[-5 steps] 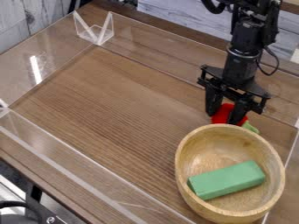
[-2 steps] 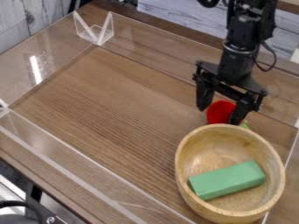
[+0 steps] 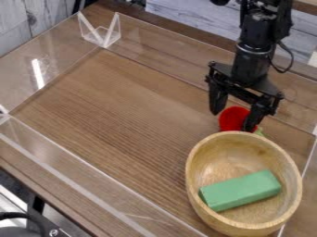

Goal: Move the red object to the left side of the table

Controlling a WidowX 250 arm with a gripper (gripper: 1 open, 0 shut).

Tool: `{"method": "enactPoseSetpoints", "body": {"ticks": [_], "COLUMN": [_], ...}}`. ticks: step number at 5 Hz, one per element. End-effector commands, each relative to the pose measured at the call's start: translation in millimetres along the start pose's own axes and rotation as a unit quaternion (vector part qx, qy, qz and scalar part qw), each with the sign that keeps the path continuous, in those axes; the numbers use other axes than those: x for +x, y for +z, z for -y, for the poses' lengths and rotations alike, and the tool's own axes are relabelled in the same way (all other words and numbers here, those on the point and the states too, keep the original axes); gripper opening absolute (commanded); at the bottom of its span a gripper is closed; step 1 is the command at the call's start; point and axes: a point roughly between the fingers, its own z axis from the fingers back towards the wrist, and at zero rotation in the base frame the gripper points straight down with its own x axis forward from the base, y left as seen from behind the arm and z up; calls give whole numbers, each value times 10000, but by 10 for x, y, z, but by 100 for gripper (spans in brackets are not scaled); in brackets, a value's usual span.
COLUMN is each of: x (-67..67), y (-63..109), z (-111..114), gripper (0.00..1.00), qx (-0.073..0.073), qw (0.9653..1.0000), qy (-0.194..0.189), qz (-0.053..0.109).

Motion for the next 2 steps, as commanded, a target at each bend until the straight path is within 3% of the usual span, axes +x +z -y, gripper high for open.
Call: {"method": "enactPoseSetpoints", "body": {"ticks": [1, 2], "x": [88, 110], "y": [83, 41], "z": [-41, -54], "gripper": [100, 0], "qx": [-14, -9], "qw": [9997, 9998], "qy": [33, 28], "qz": [223, 207]}}
